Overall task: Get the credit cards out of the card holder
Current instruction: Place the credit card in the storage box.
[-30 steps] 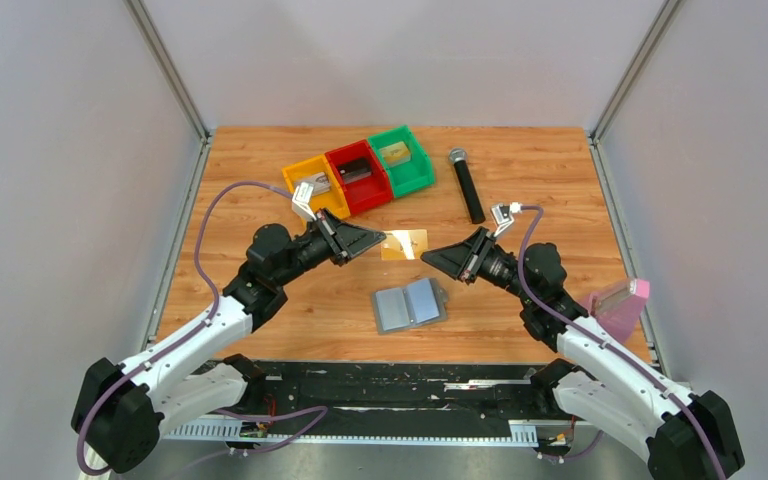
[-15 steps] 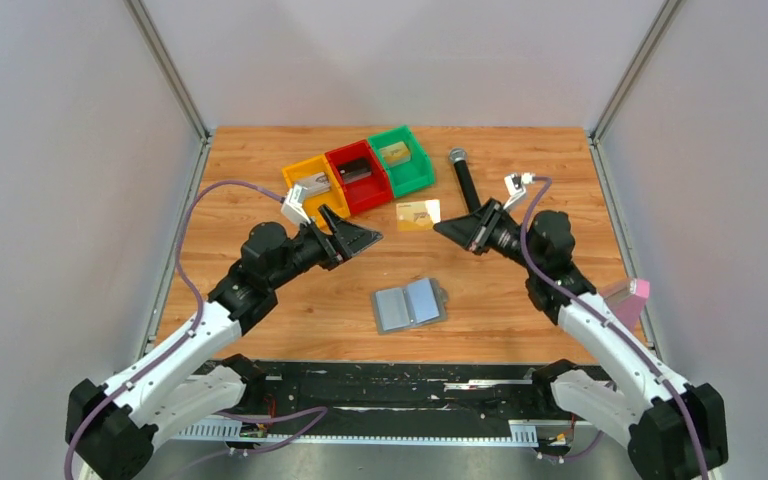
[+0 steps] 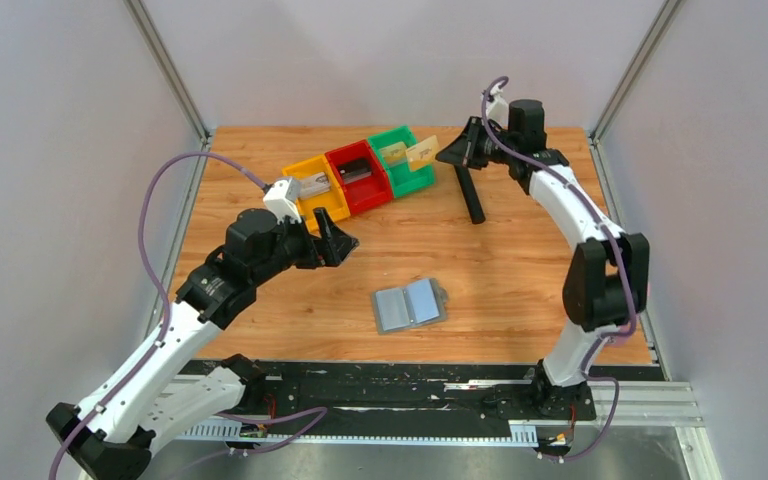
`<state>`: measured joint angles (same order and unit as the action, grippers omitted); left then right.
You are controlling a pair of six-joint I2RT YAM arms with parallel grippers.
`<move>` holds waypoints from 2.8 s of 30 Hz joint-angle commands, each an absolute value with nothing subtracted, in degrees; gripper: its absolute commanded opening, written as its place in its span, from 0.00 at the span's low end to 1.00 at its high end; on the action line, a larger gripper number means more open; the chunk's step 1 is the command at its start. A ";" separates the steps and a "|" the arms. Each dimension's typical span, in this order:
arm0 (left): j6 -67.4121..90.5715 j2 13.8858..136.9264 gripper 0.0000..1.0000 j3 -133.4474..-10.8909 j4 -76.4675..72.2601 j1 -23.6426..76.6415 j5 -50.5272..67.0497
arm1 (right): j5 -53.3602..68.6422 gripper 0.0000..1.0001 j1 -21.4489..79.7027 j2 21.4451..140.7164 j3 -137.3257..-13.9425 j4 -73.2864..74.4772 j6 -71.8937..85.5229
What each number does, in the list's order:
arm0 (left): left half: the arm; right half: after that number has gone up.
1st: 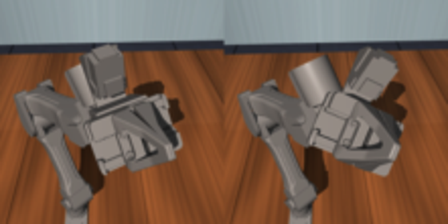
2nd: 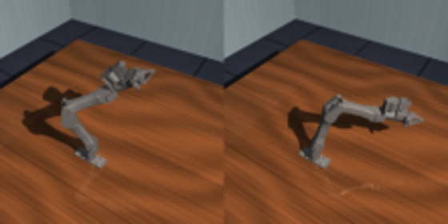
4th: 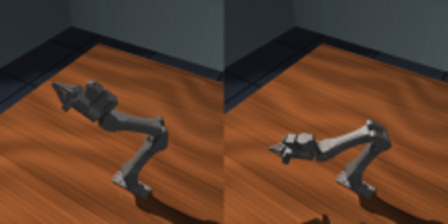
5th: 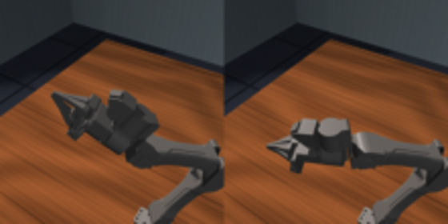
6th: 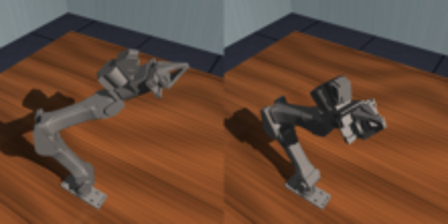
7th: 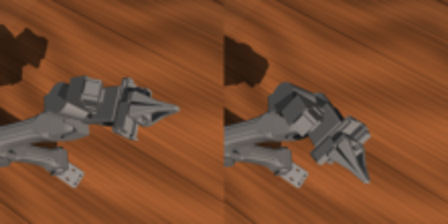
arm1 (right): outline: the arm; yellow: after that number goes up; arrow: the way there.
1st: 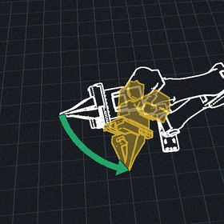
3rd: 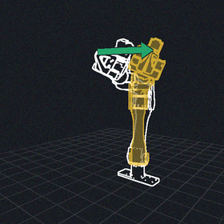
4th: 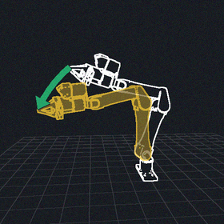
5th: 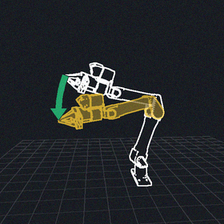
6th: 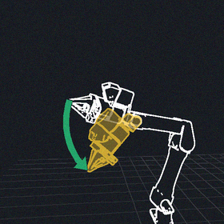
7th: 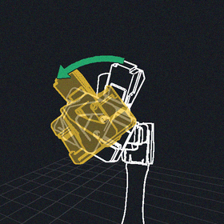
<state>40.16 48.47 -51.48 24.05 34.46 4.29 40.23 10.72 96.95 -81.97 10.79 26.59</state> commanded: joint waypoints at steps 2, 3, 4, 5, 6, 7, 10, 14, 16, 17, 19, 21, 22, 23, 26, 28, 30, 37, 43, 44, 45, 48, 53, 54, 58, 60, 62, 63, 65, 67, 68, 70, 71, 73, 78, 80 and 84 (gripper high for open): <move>27.65 45.82 1.00 -56.33 34.02 34.18 -4.01 | 38.16 0.00 10.46 109.46 -97.52 20.18 18.12; 27.10 45.54 1.00 -56.47 34.50 34.18 -4.46 | 37.99 0.00 10.47 111.58 -100.06 20.77 18.03; 26.00 45.00 1.00 -56.61 35.26 34.19 -5.18 | 37.78 0.00 10.46 113.57 -102.55 21.17 17.76; 25.48 44.74 1.00 -56.52 35.60 34.14 -5.84 | 37.46 0.00 10.54 115.50 -104.63 21.37 17.57; 24.54 44.21 1.00 -56.47 36.19 34.16 -6.22 | 36.98 0.00 10.50 117.08 -106.76 21.63 17.48; 24.00 43.99 1.00 -56.28 36.42 34.17 -7.11 | 36.67 0.00 10.51 118.83 -108.64 21.71 17.37; 22.47 43.23 1.00 -55.97 37.21 34.19 -8.63 | 36.55 0.00 10.62 123.92 -114.09 22.10 17.37; 22.07 43.26 1.00 -55.97 36.61 34.16 -7.81 | 36.06 0.00 10.88 130.37 -120.86 22.54 17.66; 22.12 43.51 1.00 -55.84 36.39 34.18 -7.70 | 35.33 0.00 11.29 132.68 -123.30 22.64 17.46; 22.12 43.64 1.00 -55.86 36.37 34.18 -7.44 | 35.19 0.00 11.41 133.78 -124.54 22.59 17.37; 22.14 43.75 1.00 -55.82 36.30 34.23 -7.06 | 34.92 0.00 11.67 135.90 -126.71 22.55 17.40; 22.15 43.72 1.00 -55.75 36.38 34.19 -6.93 | 34.71 0.00 12.01 137.91 -128.78 22.63 17.38; 22.10 43.75 1.00 -55.73 36.38 34.19 -6.98 | 34.75 0.00 12.15 138.77 -129.69 22.57 17.54; 22.14 43.70 1.00 -55.73 36.39 34.19 -7.08 | 34.75 0.00 12.27 139.65 -130.66 22.51 17.65; 22.08 43.64 1.00 -55.81 36.39 34.19 -7.29 | 34.91 0.00 12.89 141.95 -133.05 22.02 17.71; 22.02 43.57 1.00 -55.80 36.39 34.18 -7.30 | 34.97 0.00 13.35 143.15 -134.42 21.56 17.96; 21.96 43.51 1.00 -55.81 36.39 34.18 -7.30 | 35.14 0.00 13.67 144.22 -135.24 21.14 18.41; 22.01 42.93 1.00 -55.77 36.47 34.18 -7.50 | 35.34 0.00 14.21 146.45 -135.85 19.41 19.41; 22.10 42.74 1.00 -55.81 36.80 34.21 -7.56 | 35.80 0.01 14.25 148.18 -137.50 16.95 21.12; 22.09 42.65 1.00 -55.81 36.82 34.15 -7.67 | 35.84 0.01 14.26 148.57 -137.99 16.88 21.24; 22.12 42.60 1.00 -55.81 36.82 34.17 -7.75 | 35.84 0.01 14.24 149.02 -138.33 16.92 21.27; 22.14 42.33 1.00 -55.81 36.91 34.17 -7.90 | 35.65 0.02 14.26 149.94 -139.00 16.66 21.27; 22.15 42.10 1.00 -55.80 36.91 34.19 -8.17 | 35.04 0.03 14.33 151.01 -140.20 15.96 21.44; 22.10 42.10 1.00 -55.81 36.87 34.21 -8.22 | 34.85 0.03 14.33 151.27 -140.55 15.93 21.49; 22.05 42.05 1.00 -55.90 36.99 34.14 -8.28 | 34.33 0.05 14.36 151.87 -141.14 15.35 21.68; 22.06 42.02 1.00 -55.94 37.00 34.18 -8.39 | 34.23 0.05 14.33 152.09 -141.16 14.85 21.94; 22.04 41.92 1.00 -55.98 37.08 34.19 -8.49 | 34.30 0.06 14.38 152.31 -141.16 14.28 22.44; 22.06 41.92 1.00 -55.98 37.07 34.12 -8.49 | 34.37 0.06 14.44 152.43 -141.02 13.93 22.64; 22.06 41.85 1.00 -55.91 37.02 34.14 -8.54 | 33.84 0.06 14.58 152.86 -140.98 13.47 22.36; 22.04 41.84 1.00 -55.86 36.96 34.12 -8.59 | 33.21 0.07 14.76 153.09 -140.98 13.28 22.32; 22.09 41.79 1.00 -55.88 36.98 34.15 -8.60 | 32.96 0.08 14.64 153.18 -141.00 13.13 22.30; 22.12 41.71 1.00 -55.90 37.00 34.13 -8.69 | 32.73 0.09 14.70 153.46 -140.99 12.81 22.37; 22.10 41.67 1.00 -55.90 36.96 34.17 -8.70 | 32.66 0.10 14.71 153.52 -141.00 12.61 22.49; 22.11 41.60 1.00 -55.90 36.95 34.19 -8.70 | 32.46 0.11 14.75 153.68 -141.03 12.20 22.58; 22.04 41.66 1.00 -55.90 36.82 34.19 -8.61 | 30.47 0.11 14.82 154.41 -141.25 11.18 22.52; 22.05 41.63 1.00 -55.94 36.87 34.18 -8.61 | 29.92 0.11 14.84 154.51 -141.27 10.92 22.46; 22.04 41.41 1.00 -55.90 36.87 34.20 -8.69 | 29.45 0.12 14.83 154.51 -141.22 10.34 22.57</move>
<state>23.00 42.26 -54.63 37.58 34.39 -7.88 31.14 14.57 153.14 -138.72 13.41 22.41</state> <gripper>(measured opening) 0.998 0.114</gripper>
